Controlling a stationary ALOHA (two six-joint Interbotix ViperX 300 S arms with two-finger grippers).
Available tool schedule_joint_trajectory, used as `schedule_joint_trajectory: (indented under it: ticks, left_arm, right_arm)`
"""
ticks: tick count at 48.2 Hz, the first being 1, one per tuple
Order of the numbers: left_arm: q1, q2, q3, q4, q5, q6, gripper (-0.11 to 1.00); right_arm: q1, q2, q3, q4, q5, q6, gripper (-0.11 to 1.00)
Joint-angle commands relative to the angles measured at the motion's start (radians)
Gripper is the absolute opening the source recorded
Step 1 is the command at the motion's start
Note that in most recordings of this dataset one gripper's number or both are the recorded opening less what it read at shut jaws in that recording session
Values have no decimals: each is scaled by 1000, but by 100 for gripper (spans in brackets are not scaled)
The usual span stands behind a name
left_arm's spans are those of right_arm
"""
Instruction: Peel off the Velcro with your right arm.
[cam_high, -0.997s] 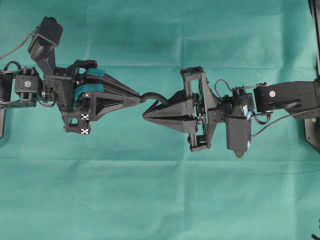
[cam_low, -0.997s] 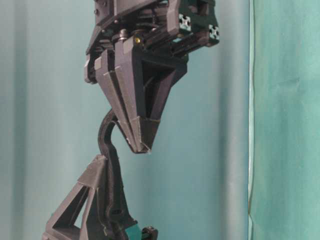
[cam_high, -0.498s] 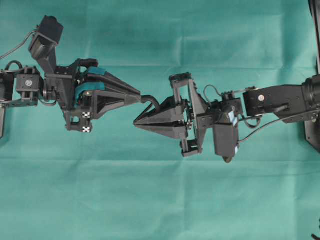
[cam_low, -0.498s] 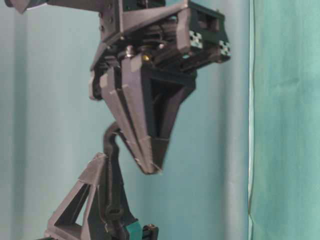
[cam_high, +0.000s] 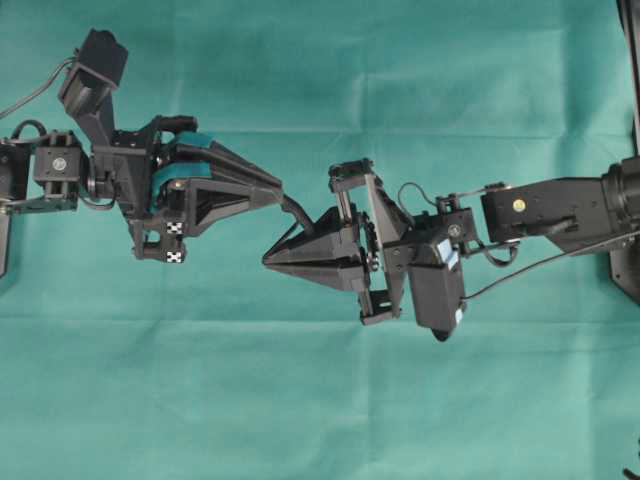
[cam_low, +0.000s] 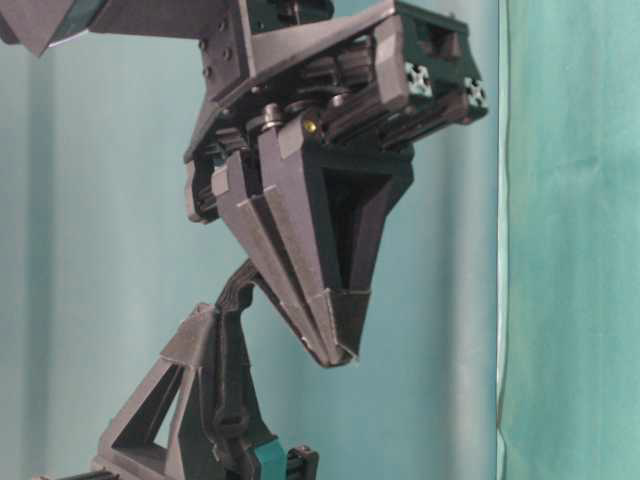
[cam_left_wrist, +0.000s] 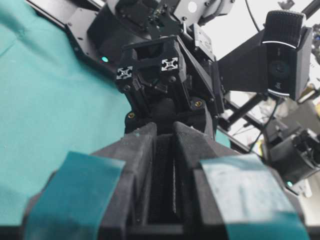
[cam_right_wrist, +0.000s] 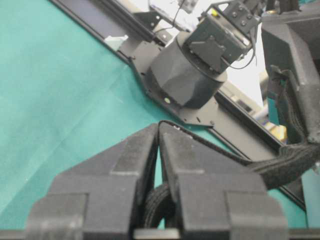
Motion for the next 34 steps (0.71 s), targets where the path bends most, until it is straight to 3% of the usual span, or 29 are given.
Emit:
schedule_joint_trajectory:
  ticks: [1,25,34]
  left_arm:
    - [8,-9,-12,-2,-20,2,10]
    - [8,-20,5,-2,-20,2,10]
    - [8,-31,17,-2,-20,3,10]
  right_arm:
    - [11,-9,-21,-2,3,2,-9]
    - [9,-61,26,-2,29,6,-9]
    - [9,-114,77,5,29,58,-9]
